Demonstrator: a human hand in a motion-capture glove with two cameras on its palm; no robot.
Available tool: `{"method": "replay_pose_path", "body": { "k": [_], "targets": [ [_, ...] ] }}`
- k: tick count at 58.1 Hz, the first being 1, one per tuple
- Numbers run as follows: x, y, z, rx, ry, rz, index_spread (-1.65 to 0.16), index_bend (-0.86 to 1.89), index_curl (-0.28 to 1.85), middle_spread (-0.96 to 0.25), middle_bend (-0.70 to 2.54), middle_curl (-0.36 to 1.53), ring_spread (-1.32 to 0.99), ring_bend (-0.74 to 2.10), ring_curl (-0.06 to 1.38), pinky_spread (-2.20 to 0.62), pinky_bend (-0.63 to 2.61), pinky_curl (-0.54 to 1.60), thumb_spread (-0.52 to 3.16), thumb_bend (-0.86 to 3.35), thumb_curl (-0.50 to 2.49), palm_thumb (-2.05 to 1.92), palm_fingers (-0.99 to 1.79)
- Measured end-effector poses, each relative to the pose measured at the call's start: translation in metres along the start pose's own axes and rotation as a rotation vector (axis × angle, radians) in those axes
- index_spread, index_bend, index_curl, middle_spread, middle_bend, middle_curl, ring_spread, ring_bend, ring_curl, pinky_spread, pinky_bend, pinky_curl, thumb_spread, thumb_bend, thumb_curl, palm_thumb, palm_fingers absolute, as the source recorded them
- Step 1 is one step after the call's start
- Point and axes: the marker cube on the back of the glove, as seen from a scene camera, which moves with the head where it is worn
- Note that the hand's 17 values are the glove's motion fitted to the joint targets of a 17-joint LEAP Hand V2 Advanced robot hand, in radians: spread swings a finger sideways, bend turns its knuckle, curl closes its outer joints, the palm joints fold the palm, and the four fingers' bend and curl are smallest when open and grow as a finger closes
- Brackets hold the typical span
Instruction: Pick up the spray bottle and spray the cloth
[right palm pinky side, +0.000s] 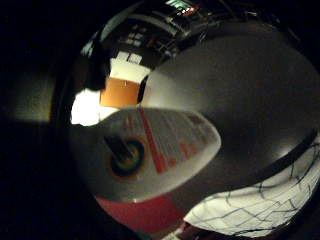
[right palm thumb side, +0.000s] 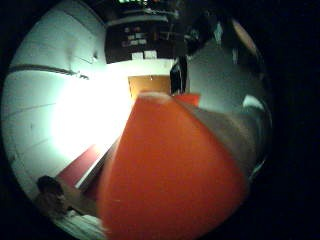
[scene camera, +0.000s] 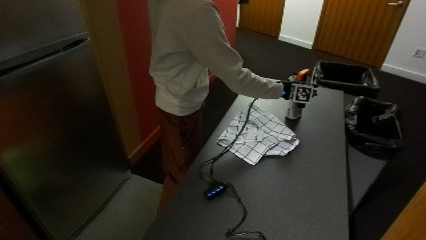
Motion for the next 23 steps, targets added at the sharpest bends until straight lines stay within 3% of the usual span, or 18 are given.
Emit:
{"method": "replay_pose_path", "body": {
  "k": [2, 6, 8, 10, 11, 18, 23],
  "targets": [
    [0.005, -0.002, -0.007, 0.024, 0.017, -0.003, -0.26, 0.06, 0.45, -0.13, 0.4, 0.45, -0.14, 0.51, 0.46, -0.06, 0.41, 0.41, 0.64, -0.09, 0.67, 0.73, 0.56],
    [0.004, 0.047, -0.018, -0.31, -0.022, -0.014, -0.3, 0.01, 0.38, -0.13, 0.48, 0.47, -0.13, 0.39, 0.42, 0.0, 0.41, 0.41, 0.73, -0.09, 0.6, 0.62, 0.35],
    [0.005, 0.058, -0.03, -0.38, -0.026, -0.025, -0.32, -0.01, 0.33, -0.12, 0.53, 0.47, -0.13, 0.34, 0.39, 0.03, 0.41, 0.4, 0.76, -0.09, 0.57, 0.58, 0.31],
    [0.006, 0.055, -0.038, -0.326, -0.02, -0.033, -0.33, 0.0, 0.3, -0.12, 0.56, 0.47, -0.13, 0.31, 0.37, 0.04, 0.42, 0.38, 0.78, -0.08, 0.54, 0.54, 0.29],
    [0.006, 0.051, -0.04, -0.279, -0.018, -0.035, -0.33, 0.04, 0.29, -0.09, 0.33, 0.4, -0.12, 0.37, 0.38, 0.05, 0.49, 0.4, 0.79, -0.08, 0.53, 0.52, 0.16],
    [0.0, 0.049, -0.076, -0.152, 0.0, -0.057, -0.36, 0.07, 0.24, -0.06, 0.27, 0.38, -0.11, 0.4, 0.36, 0.09, 0.53, 0.39, 0.83, -0.05, 0.47, 0.47, 0.13],
    [-0.008, 0.06, -0.1, -0.166, -0.01, -0.073, -0.37, 0.09, 0.22, -0.05, 0.26, 0.37, -0.1, 0.42, 0.35, 0.1, 0.54, 0.38, 0.84, -0.04, 0.44, 0.46, 0.13]
  ]
}}
